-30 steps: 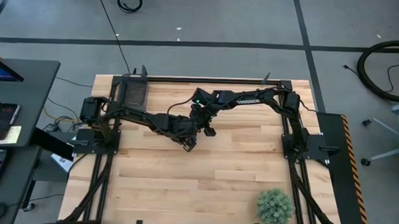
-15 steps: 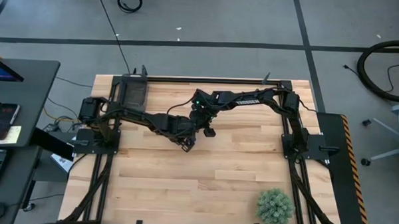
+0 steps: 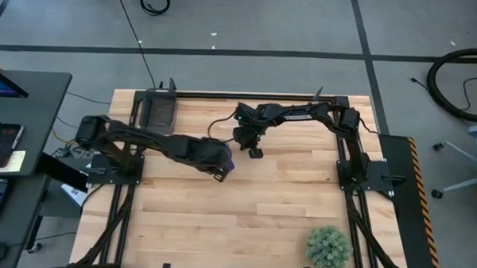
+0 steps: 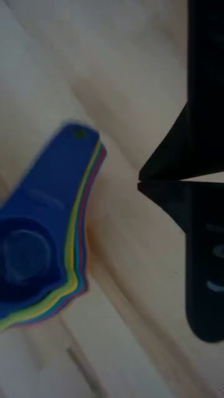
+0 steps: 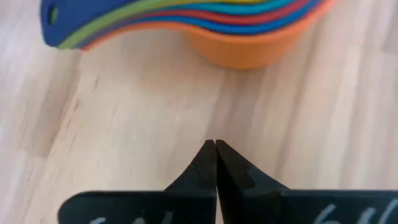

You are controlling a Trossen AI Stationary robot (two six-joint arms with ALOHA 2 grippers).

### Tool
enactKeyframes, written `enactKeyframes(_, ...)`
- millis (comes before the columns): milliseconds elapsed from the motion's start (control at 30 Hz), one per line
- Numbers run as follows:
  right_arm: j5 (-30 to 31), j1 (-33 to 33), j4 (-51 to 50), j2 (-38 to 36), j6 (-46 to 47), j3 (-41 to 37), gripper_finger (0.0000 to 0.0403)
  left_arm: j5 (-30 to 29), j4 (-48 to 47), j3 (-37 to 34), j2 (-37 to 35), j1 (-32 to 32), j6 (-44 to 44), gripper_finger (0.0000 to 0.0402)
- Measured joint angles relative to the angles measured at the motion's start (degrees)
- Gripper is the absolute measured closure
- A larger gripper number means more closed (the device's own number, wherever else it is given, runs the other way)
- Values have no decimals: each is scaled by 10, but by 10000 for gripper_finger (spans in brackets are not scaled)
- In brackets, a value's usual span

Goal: Nest measuring cups in basket
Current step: Put the stack of measuring cups into the black bin

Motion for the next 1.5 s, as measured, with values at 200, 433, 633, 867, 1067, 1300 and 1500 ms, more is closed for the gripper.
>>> enactKeyframes(200,37,-9,-55,-32,1,0,403,-35,-67,0,-82,-21,-63,395)
enactKeyframes(433,101,-8,-143,-104,33,0,403,-50,-188,-1,-150,-49,-144,395)
enactKeyframes(633,124,-7,-179,-172,86,0,402,-50,-268,-2,-175,-67,-147,395)
enactKeyframes(867,128,-7,-200,-229,162,0,402,-45,-302,-2,-187,-73,-146,395)
enactKeyframes(1067,120,-7,-202,-242,184,0,386,-45,-303,-2,-189,-73,-143,395)
enactKeyframes(1300,119,-8,-202,-239,181,0,369,-44,-302,-2,-188,-73,-120,395)
enactKeyframes(1500,118,-8,-199,-239,170,0,365,-36,-301,-2,-188,-73,-68,395)
